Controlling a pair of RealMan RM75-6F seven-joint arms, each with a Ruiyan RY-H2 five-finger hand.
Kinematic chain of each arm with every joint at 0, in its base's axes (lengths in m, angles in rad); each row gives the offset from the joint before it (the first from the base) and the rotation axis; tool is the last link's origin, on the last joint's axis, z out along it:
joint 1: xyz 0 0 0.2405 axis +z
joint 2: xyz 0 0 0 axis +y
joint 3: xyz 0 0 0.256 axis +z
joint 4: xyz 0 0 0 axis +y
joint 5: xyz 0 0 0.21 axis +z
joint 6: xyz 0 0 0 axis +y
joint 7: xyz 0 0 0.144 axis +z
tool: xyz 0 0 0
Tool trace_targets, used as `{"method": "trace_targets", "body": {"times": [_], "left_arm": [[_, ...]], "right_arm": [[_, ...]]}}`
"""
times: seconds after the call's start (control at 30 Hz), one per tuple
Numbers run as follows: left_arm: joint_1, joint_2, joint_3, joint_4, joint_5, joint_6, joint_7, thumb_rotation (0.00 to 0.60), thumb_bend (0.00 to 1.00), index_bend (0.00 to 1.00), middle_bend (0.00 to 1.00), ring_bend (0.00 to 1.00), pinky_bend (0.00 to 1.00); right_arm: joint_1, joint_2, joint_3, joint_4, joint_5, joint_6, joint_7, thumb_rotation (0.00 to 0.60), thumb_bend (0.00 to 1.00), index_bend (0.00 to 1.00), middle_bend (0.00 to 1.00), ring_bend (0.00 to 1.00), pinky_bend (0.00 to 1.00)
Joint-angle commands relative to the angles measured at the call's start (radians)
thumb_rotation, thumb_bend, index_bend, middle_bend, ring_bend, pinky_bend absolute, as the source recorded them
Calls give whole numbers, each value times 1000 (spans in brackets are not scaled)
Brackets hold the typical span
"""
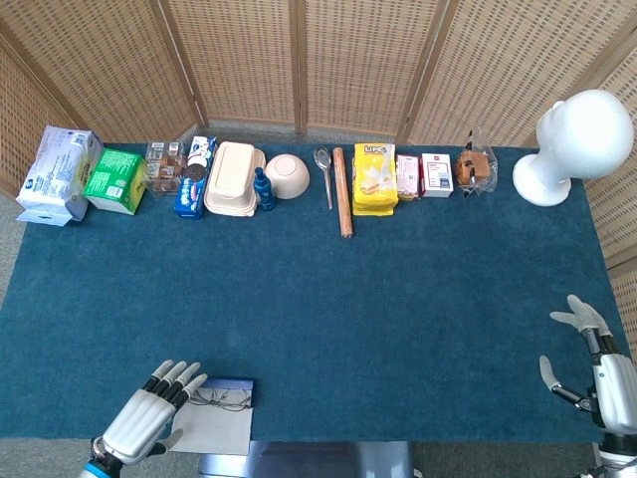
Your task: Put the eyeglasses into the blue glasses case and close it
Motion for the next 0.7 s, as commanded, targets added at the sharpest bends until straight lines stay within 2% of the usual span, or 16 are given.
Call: {"method": "trace_targets", "body": {"times": [0.03, 0.17, 0.7], "left_arm": [[38, -38, 9, 68, 68, 43, 7, 541, 265, 0, 0, 0, 0], [74, -71, 5, 162, 142, 104, 24, 534, 264, 0, 0, 0, 0], [199, -174, 4, 499, 289, 270, -18, 533, 264, 0, 0, 0, 0]], "right_arm": [[8, -4, 1, 8, -1, -6, 8, 600, 394, 5, 280, 88, 190], [17, -4, 1, 13, -6, -6, 18, 600, 393, 5, 280, 86, 189], [24, 25, -19, 21, -49, 32, 63, 600, 392, 2, 280, 85, 190]]}}
